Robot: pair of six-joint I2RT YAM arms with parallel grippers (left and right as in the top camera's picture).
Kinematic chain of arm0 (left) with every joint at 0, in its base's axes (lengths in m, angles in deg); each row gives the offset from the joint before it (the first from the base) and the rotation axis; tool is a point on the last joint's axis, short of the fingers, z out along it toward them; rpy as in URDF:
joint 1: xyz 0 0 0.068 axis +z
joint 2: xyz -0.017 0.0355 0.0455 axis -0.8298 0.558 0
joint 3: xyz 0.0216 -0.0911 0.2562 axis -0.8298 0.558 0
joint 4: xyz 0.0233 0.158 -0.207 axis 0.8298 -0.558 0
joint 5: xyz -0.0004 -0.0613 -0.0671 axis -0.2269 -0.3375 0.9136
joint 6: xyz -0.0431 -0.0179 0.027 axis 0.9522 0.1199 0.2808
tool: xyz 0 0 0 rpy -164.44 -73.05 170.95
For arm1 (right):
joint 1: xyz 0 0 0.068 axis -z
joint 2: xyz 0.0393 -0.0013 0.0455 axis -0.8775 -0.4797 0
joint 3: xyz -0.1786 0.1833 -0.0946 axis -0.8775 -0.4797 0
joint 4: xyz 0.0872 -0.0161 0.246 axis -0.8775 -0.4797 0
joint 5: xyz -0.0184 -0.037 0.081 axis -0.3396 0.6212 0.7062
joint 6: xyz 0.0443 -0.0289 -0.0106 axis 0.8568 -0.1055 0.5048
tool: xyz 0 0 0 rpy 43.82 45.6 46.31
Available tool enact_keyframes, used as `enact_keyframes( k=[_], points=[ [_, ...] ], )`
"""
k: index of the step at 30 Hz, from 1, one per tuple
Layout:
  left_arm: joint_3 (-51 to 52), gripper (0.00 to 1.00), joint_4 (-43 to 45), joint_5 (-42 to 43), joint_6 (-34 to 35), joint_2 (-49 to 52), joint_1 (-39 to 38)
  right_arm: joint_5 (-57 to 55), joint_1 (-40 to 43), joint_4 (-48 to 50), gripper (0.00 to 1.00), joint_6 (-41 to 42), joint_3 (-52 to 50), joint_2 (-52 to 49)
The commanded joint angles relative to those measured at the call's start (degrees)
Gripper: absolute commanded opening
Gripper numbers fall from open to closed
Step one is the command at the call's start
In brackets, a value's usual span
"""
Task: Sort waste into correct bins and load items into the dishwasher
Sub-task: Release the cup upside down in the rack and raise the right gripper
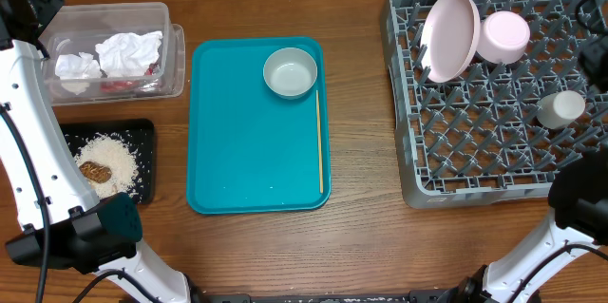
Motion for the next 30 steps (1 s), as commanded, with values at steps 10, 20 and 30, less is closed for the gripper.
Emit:
enact_keyframes(
  k=[10,20,30],
  points=[
    [0.0,1.0,0.0,-0.3,1.0,0.4,-0.5,0.4,-0.1,8.3,0.04,-0.4,-10.3,0.0],
    [0.0,1.0,0.0,-0.3,1.0,0.4,-0.5,-0.4,0.0,10.2,0.04,-0.2,-11.1,-0.9],
    [0.0,1.0,0.0,-0.3,1.0,0.4,-0.5,-0.4,1.1,13.9,0.04,-0.2,-16.2,-0.9]
  ],
)
